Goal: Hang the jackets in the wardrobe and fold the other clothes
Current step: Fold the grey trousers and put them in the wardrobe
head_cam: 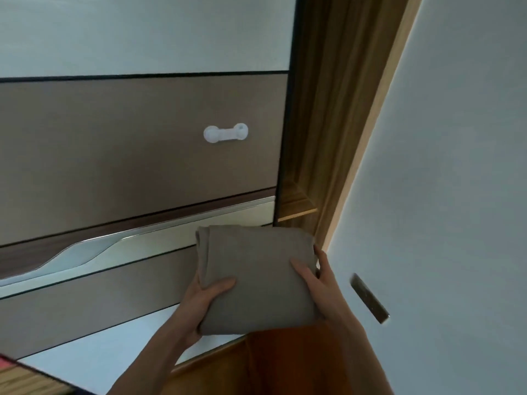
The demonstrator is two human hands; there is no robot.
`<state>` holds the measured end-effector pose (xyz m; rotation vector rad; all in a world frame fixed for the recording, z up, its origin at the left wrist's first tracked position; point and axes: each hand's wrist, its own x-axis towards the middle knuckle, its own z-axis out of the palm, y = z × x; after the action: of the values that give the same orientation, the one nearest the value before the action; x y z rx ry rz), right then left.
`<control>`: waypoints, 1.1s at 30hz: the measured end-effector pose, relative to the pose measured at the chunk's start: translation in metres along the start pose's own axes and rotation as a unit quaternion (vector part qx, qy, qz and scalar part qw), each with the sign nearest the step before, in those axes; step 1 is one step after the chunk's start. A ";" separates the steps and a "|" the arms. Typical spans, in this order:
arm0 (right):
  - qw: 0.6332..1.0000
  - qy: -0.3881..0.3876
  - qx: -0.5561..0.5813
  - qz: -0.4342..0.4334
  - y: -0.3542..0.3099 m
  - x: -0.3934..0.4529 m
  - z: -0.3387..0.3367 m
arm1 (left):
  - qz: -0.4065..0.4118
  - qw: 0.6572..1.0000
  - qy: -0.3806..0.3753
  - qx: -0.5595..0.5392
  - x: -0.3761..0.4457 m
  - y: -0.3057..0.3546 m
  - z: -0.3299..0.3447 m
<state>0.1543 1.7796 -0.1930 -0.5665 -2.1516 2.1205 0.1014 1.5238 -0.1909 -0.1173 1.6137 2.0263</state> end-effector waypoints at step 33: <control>0.980 -0.021 -0.087 -0.179 -0.124 0.207 0.041 | 0.092 0.981 0.134 -0.102 0.024 0.032 -0.001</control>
<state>-0.0765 1.8063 -0.1166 -0.1266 -2.2689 1.7838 0.0660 1.5275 -0.1721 -0.3417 1.6200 2.4015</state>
